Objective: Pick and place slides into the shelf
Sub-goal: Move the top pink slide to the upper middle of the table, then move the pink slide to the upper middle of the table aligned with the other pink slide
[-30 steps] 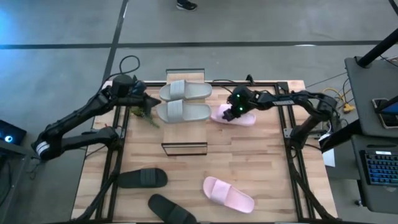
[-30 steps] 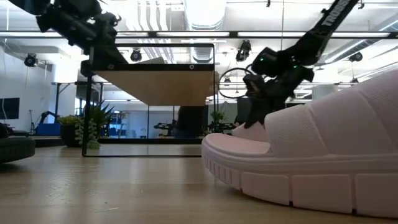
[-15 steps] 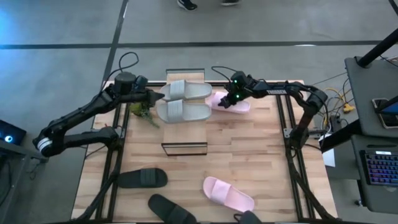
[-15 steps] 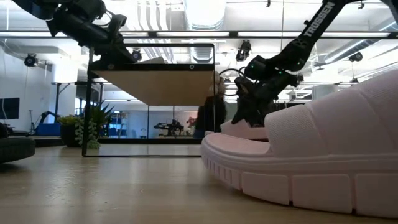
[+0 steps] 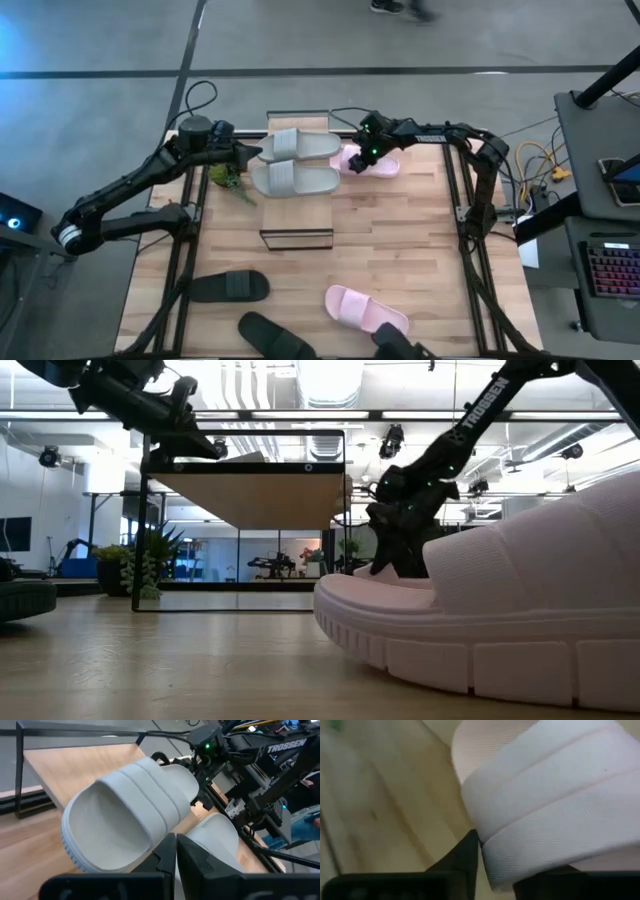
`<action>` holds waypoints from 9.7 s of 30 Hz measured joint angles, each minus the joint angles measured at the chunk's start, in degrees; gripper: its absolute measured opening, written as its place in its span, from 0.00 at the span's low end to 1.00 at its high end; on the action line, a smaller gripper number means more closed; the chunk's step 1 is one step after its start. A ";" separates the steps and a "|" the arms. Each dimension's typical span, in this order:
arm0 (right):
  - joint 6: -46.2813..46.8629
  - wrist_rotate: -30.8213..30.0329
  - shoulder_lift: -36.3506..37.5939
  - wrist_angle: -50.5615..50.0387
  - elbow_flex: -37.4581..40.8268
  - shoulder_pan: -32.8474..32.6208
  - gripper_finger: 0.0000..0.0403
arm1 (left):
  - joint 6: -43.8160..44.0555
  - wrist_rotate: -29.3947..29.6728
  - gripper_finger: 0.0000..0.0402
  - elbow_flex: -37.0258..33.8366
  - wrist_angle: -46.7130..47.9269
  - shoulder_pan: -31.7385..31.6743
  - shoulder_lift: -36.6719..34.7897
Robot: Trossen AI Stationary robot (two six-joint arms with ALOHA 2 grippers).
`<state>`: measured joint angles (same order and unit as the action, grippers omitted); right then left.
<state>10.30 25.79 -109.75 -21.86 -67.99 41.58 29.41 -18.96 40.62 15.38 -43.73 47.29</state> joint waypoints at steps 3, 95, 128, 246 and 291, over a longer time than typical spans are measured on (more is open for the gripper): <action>-1.30 -4.83 0.90 -3.05 -1.92 0.15 0.28 | -0.27 0.00 0.00 0.00 0.11 -0.02 0.21; 102.05 -32.70 10.29 21.44 14.69 -76.56 0.31 | -24.06 -12.63 0.00 0.00 1.20 -0.02 -1.99; 107.03 -51.20 31.09 -29.51 20.54 -69.71 0.03 | -24.31 -12.26 0.00 0.00 -2.57 -0.06 -0.82; 22.12 -27.38 31.73 -42.04 21.37 -16.09 0.20 | -25.86 -10.50 0.00 0.00 -4.65 -0.06 0.35; 36.43 -37.15 30.90 -30.75 24.99 -10.34 0.04 | -25.35 -7.76 0.00 0.00 -4.66 -0.06 0.91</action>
<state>46.73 -11.35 -78.86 -52.61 -43.01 31.25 4.05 -26.72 40.62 10.72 -43.79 48.20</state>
